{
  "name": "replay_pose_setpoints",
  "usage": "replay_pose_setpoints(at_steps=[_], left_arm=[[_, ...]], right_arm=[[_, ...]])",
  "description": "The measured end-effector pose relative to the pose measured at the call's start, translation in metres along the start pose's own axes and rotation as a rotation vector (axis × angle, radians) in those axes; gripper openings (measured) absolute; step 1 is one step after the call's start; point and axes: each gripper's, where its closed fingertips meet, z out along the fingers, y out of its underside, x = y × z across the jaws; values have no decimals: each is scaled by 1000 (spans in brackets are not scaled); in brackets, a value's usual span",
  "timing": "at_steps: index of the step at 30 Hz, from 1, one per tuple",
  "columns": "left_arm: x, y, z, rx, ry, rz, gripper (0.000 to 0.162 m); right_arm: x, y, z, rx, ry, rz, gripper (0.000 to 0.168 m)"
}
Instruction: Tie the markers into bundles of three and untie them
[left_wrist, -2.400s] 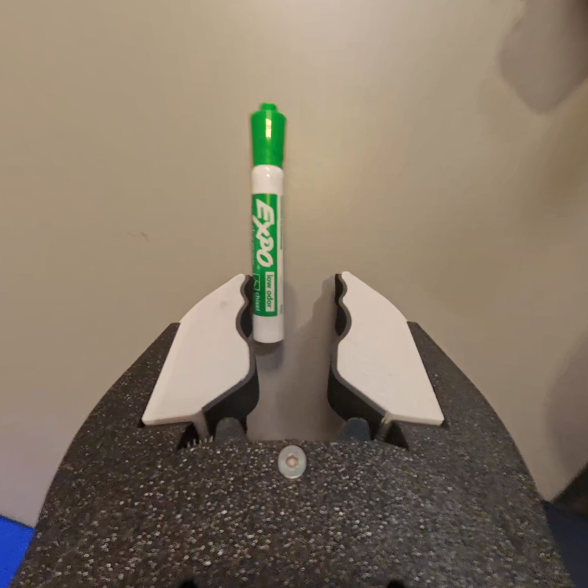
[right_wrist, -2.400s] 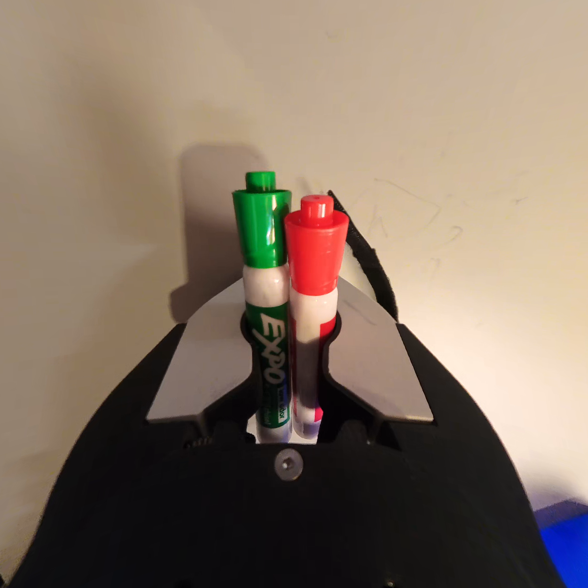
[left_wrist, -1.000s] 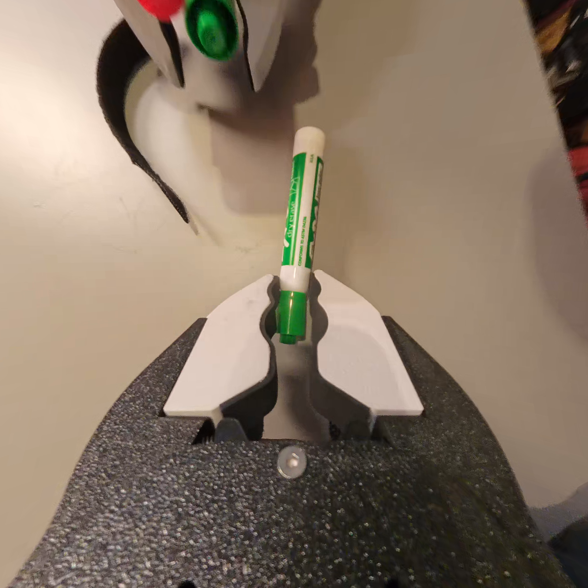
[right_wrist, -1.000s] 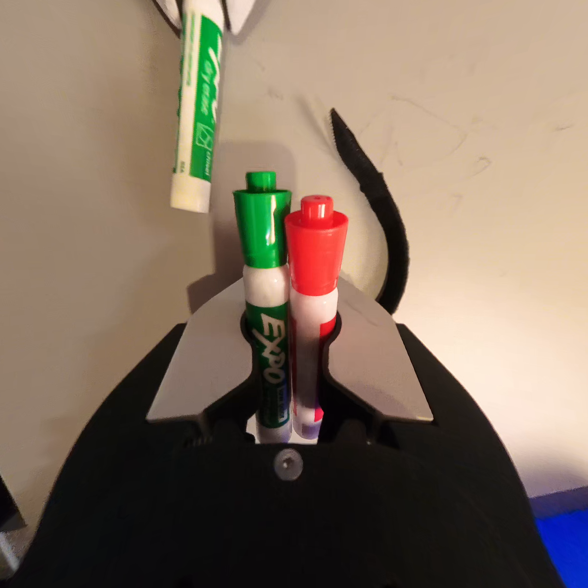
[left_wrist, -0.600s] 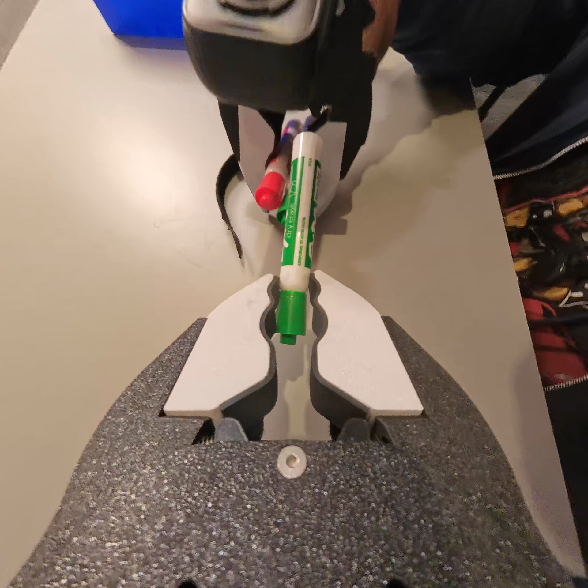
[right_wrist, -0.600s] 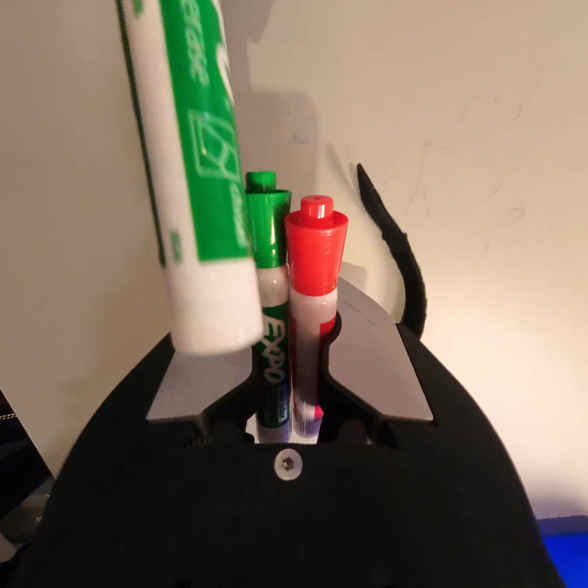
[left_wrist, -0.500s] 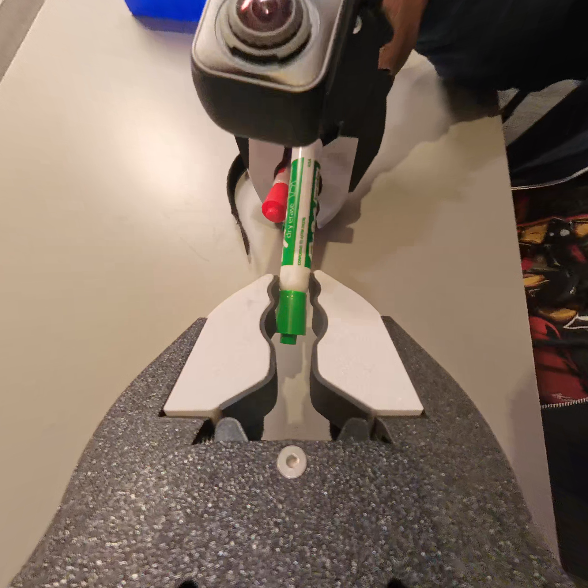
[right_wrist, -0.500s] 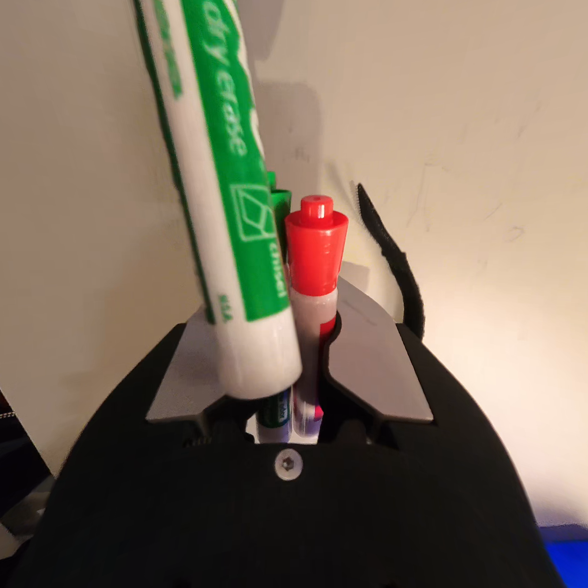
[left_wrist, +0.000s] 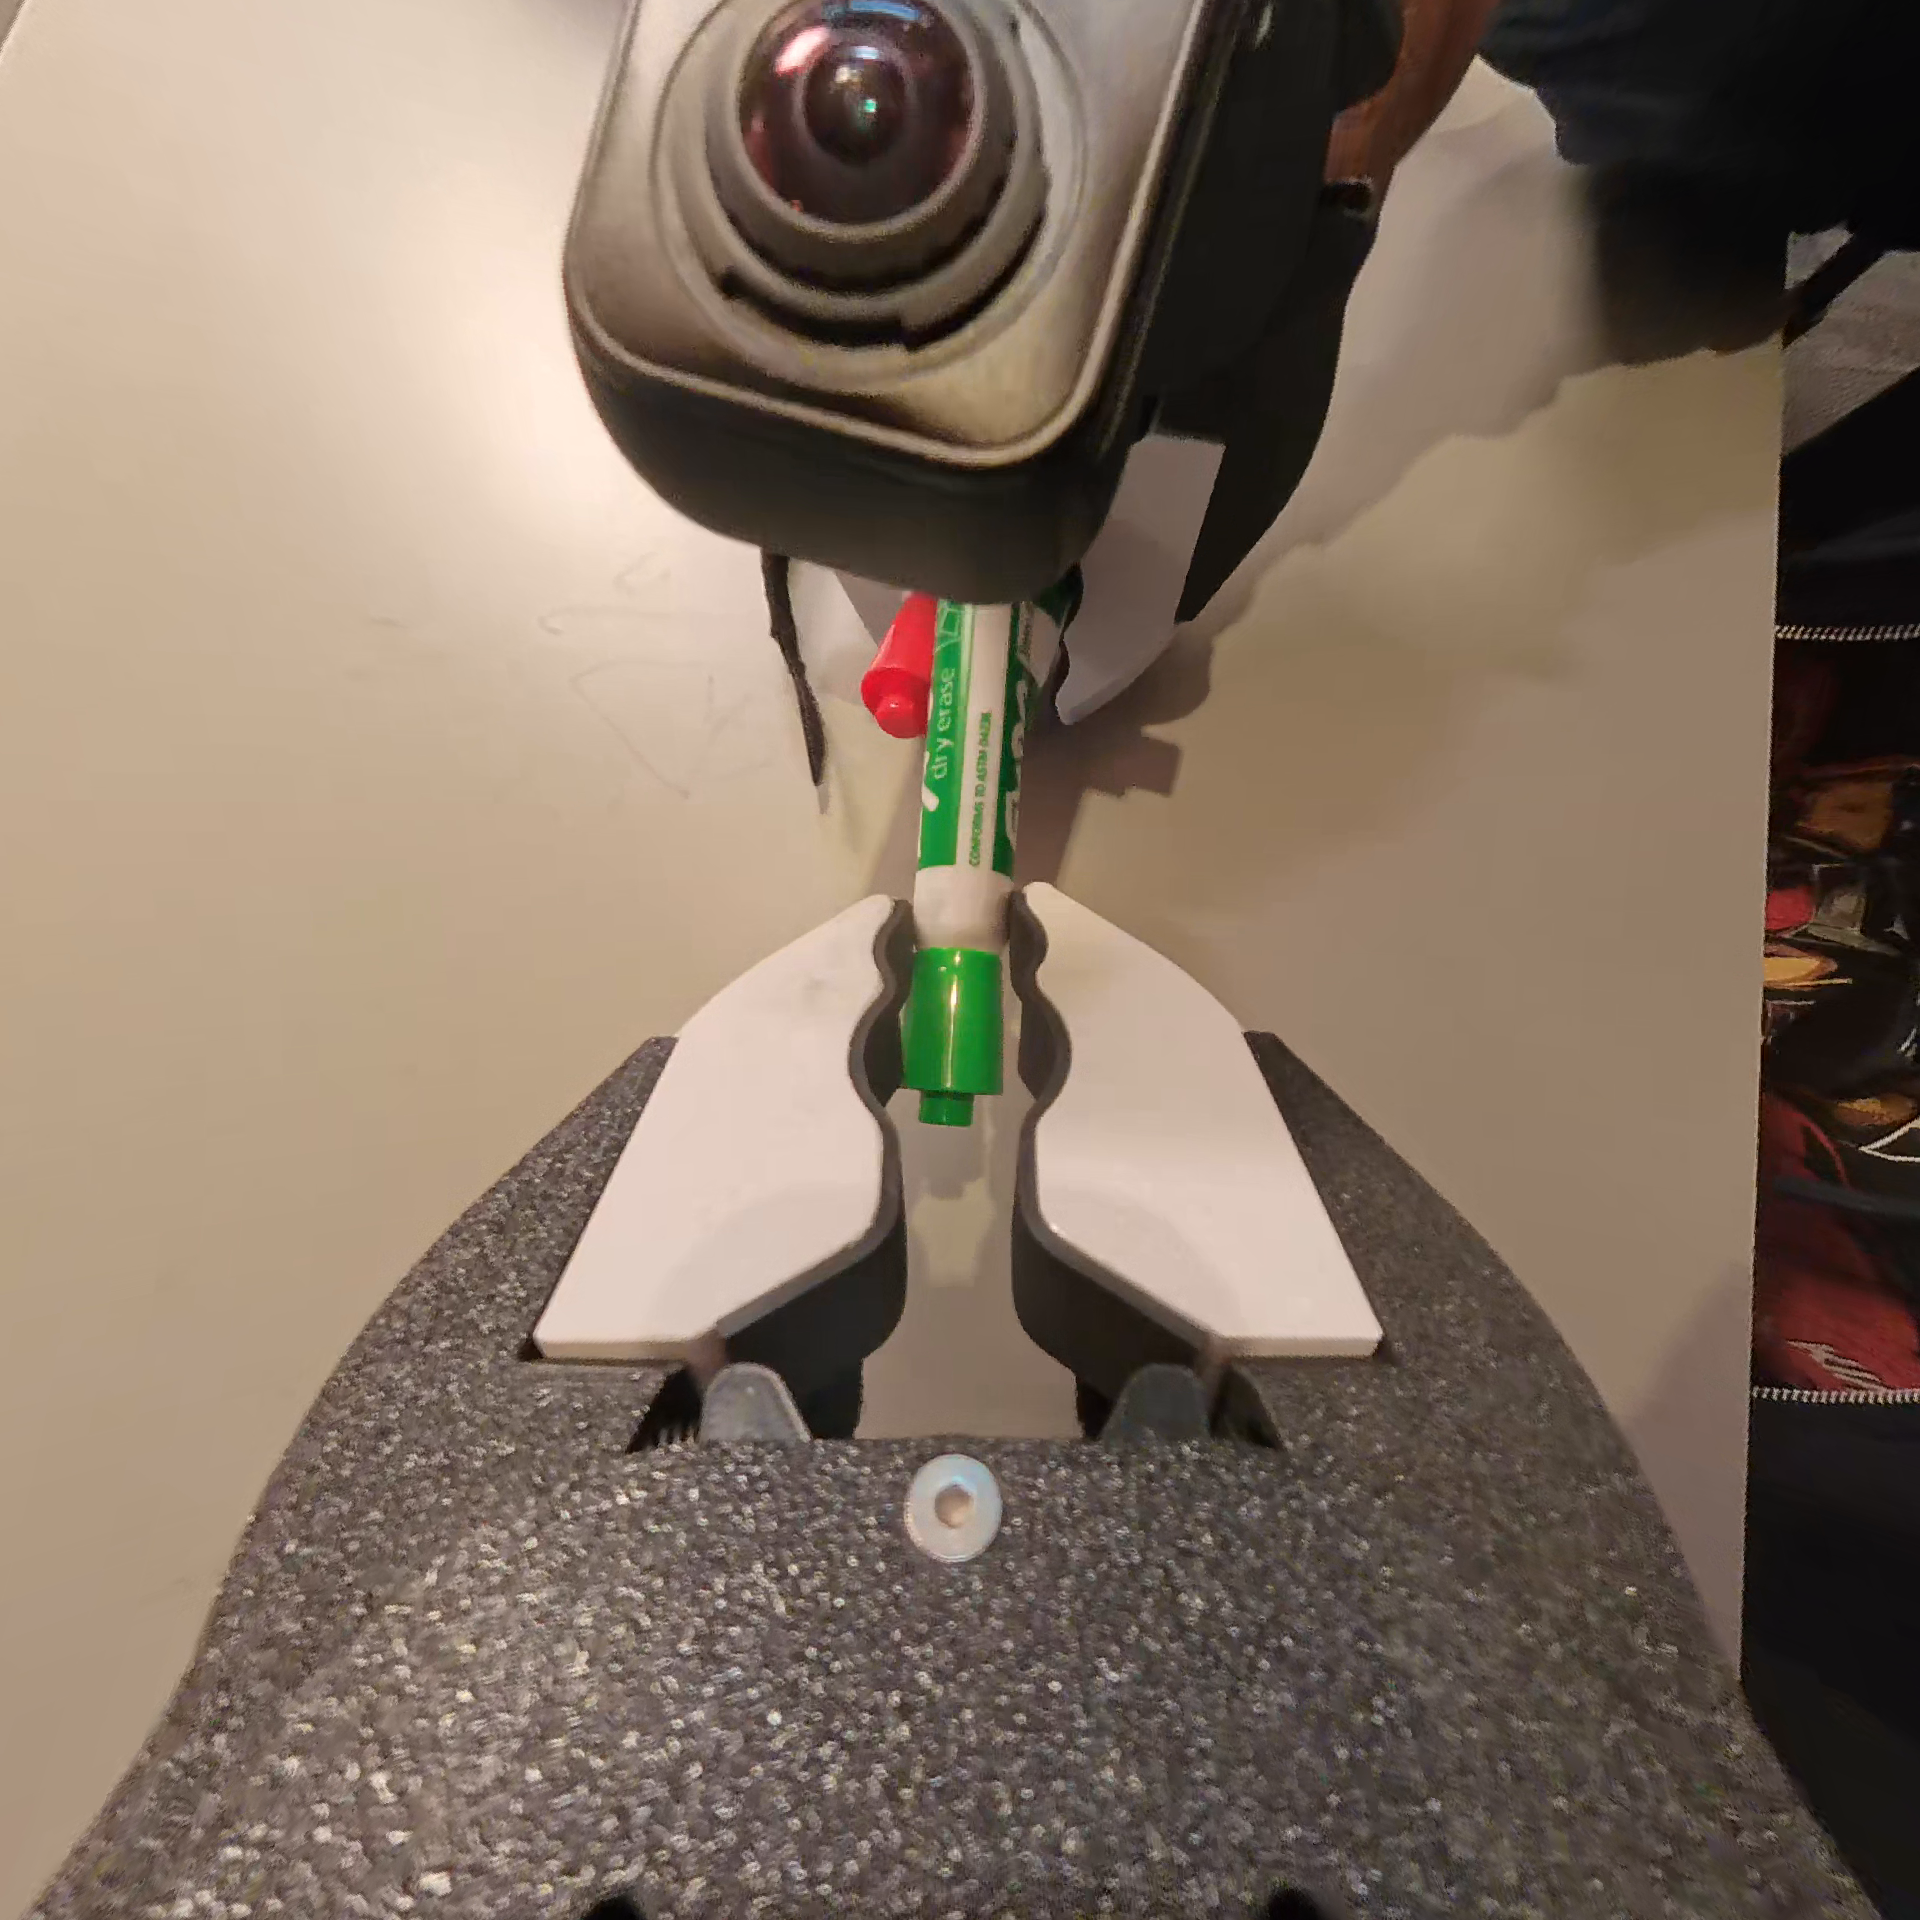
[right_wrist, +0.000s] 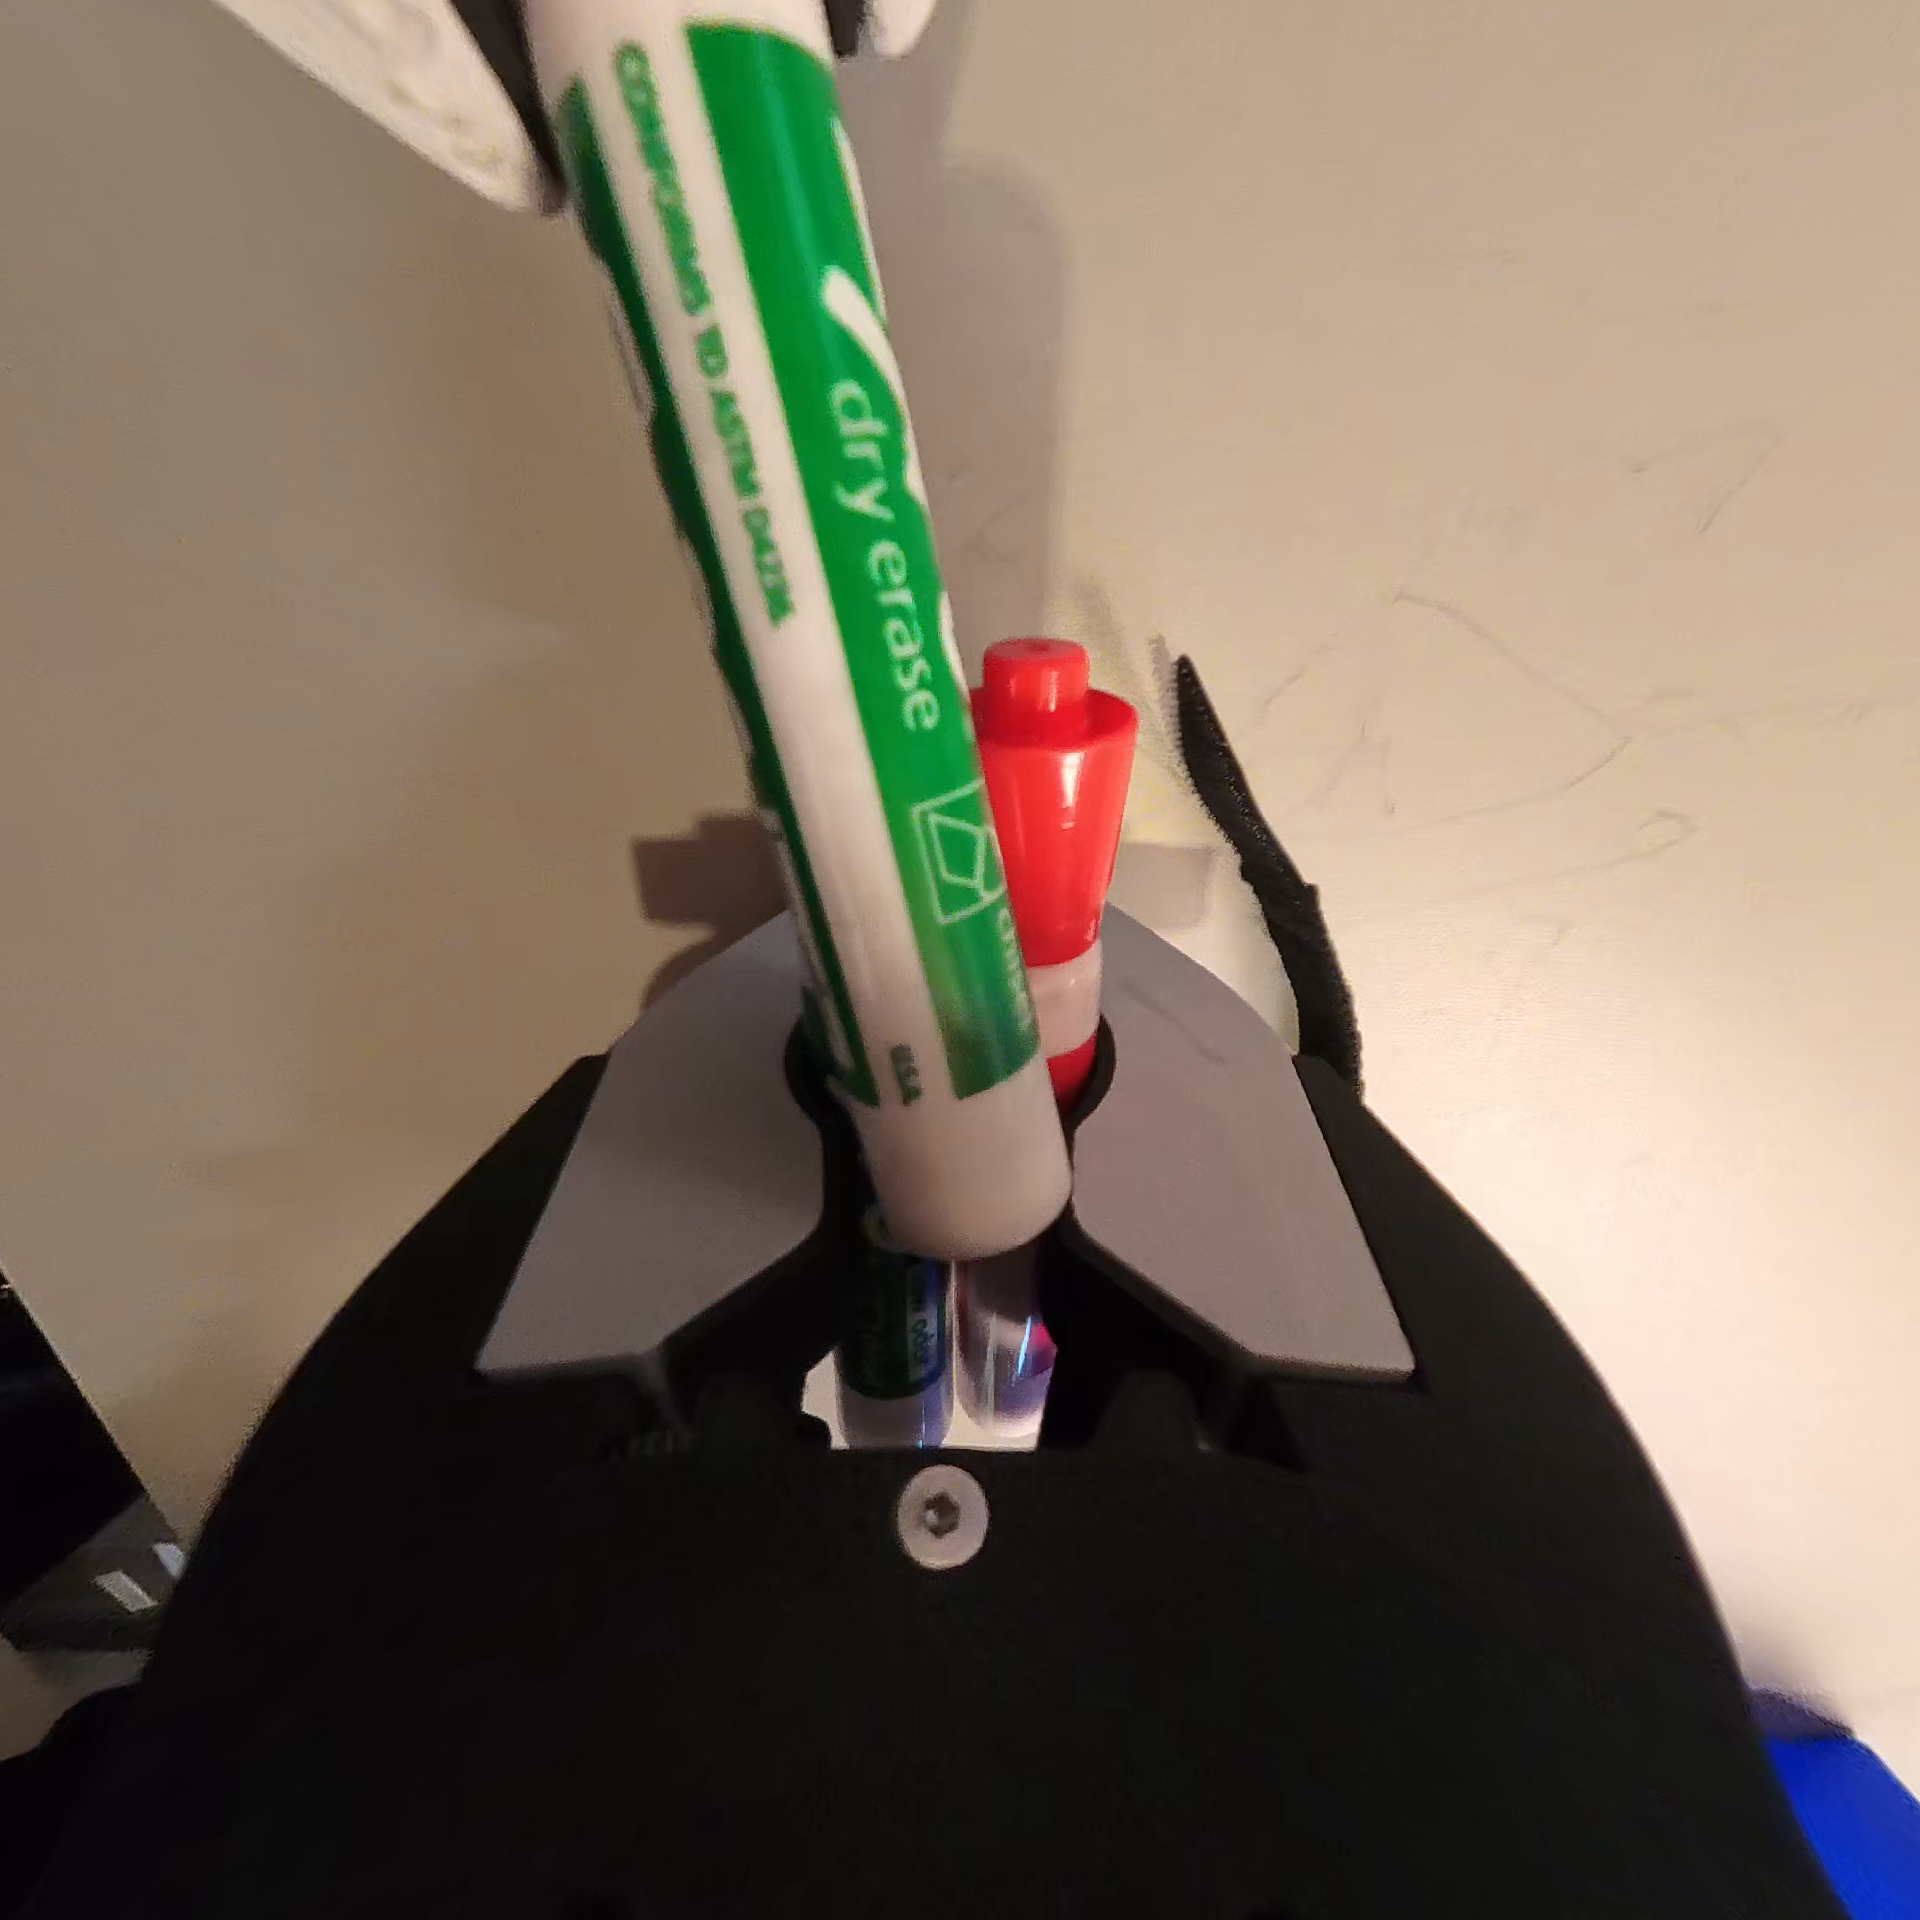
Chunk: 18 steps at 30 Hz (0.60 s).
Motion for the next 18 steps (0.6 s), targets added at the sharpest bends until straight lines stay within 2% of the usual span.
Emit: replay_pose_setpoints(at_steps=[9, 15, 18], left_arm=[[8, 4, 1, -43, 20, 25, 18], [5, 0, 5, -26, 6, -5, 18], [5, -10, 6, 40, 14, -42, 19]], right_arm=[[-2, 1, -1, -28, 5, -32, 42], [-3, -2, 1, -50, 11, -52, 42], [-3, -6, 0, -45, 3, -56, 41]])
